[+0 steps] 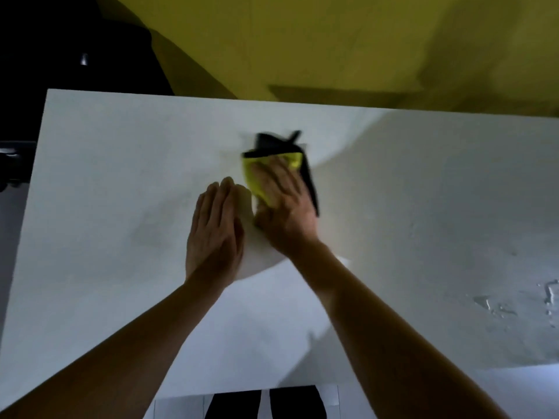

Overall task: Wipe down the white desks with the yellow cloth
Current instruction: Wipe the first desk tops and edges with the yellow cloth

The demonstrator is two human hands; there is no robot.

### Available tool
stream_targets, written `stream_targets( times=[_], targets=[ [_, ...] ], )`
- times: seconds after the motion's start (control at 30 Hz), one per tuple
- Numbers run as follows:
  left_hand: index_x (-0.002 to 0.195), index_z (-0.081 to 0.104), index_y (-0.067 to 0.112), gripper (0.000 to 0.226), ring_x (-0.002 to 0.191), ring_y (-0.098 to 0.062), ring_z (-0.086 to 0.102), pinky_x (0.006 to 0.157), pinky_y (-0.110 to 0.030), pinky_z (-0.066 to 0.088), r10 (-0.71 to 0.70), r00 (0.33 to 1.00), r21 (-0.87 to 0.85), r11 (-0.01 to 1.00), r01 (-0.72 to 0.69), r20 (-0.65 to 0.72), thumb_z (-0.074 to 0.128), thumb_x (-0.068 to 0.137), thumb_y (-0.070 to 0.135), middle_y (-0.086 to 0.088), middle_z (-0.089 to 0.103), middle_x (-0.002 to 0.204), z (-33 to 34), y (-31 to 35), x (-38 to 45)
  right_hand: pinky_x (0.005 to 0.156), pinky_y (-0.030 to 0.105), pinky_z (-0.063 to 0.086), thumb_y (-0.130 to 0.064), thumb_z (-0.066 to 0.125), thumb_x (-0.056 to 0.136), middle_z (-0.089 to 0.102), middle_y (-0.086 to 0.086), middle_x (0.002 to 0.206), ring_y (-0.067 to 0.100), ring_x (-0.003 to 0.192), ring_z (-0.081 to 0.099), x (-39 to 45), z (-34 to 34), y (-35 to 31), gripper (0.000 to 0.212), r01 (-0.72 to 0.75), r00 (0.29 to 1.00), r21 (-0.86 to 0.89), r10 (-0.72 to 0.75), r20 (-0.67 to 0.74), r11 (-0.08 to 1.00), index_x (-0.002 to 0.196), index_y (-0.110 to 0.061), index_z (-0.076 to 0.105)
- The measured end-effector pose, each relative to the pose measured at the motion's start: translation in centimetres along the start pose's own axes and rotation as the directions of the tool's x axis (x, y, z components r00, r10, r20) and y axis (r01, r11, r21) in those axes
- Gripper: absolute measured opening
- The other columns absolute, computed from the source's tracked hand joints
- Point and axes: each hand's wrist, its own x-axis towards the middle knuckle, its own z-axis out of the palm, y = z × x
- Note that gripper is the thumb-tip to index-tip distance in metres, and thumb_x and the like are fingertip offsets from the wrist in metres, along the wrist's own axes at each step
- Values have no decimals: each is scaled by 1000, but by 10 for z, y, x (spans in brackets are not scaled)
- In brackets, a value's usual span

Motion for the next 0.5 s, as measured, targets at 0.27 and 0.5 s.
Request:
stream_targets(
  times=[0.27, 0.5],
  targets=[
    [160, 29, 3, 59, 157, -28, 25, 129, -43, 21, -4, 1000, 44, 999, 3, 18, 43, 103, 12, -12, 28, 168, 7, -5, -1, 113, 53, 37, 0, 52, 81, 54, 13, 145, 30, 143, 41, 19, -12, 36, 52, -4, 995, -42, 0, -104, 999, 129, -15, 67],
    [162, 28, 9, 60, 158, -26, 20, 129, -43, 18, -26, 999, 36, 999, 25, 21, 43, 104, 7, -8, 24, 171, 8, -1, -2, 121, 46, 24, -28, 39, 100, 39, 10, 157, 29, 148, 29, 23, -73, 138, 50, -479, 872, -119, 455, -181, 870, 147, -12, 48]
  ],
)
